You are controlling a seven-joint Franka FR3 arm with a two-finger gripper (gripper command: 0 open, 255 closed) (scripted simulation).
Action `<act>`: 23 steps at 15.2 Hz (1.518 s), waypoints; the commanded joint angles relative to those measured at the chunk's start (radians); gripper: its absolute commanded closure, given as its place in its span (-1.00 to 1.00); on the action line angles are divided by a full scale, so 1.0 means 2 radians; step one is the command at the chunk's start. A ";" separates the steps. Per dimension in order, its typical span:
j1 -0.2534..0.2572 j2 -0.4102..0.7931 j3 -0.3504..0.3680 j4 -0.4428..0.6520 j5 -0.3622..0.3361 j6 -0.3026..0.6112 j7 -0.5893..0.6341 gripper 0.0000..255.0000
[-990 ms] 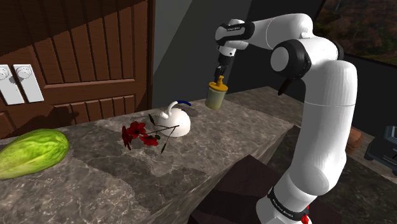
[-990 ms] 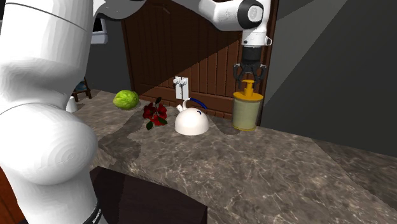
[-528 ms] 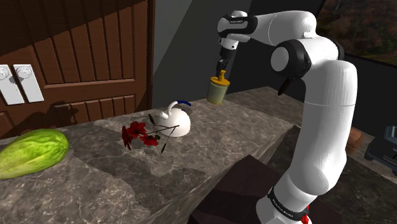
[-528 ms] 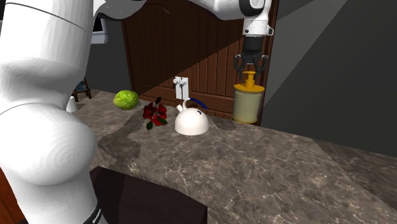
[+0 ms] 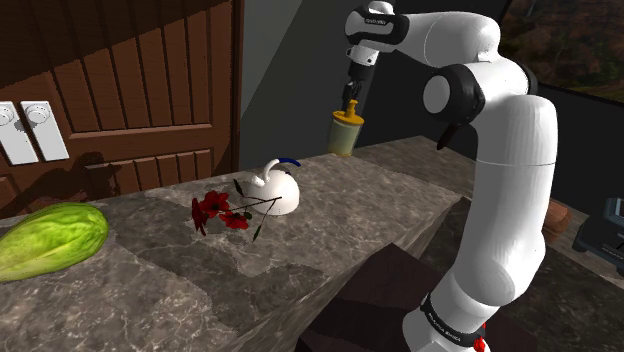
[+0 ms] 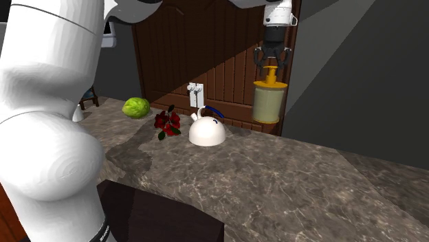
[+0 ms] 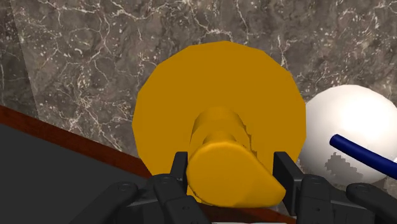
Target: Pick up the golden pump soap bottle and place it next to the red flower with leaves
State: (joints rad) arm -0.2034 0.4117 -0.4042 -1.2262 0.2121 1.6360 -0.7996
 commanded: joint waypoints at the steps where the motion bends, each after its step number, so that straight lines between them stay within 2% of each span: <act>1: -0.003 0.003 0.000 0.019 0.001 -0.016 0.001 1.00; 7: -0.016 0.023 0.001 0.091 0.009 -0.068 0.004 1.00; 12: -0.034 0.052 0.003 0.174 0.020 -0.121 0.007 1.00; 13: -0.034 0.053 0.003 0.175 0.020 -0.122 0.008 1.00; 17: 0.030 -0.036 0.003 0.044 -0.015 -0.074 0.043 1.00; 23: 0.096 -0.127 0.023 -0.073 -0.055 -0.038 0.112 1.00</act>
State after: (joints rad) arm -0.0328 0.1897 -0.3677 -1.3303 0.1157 1.5455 -0.6026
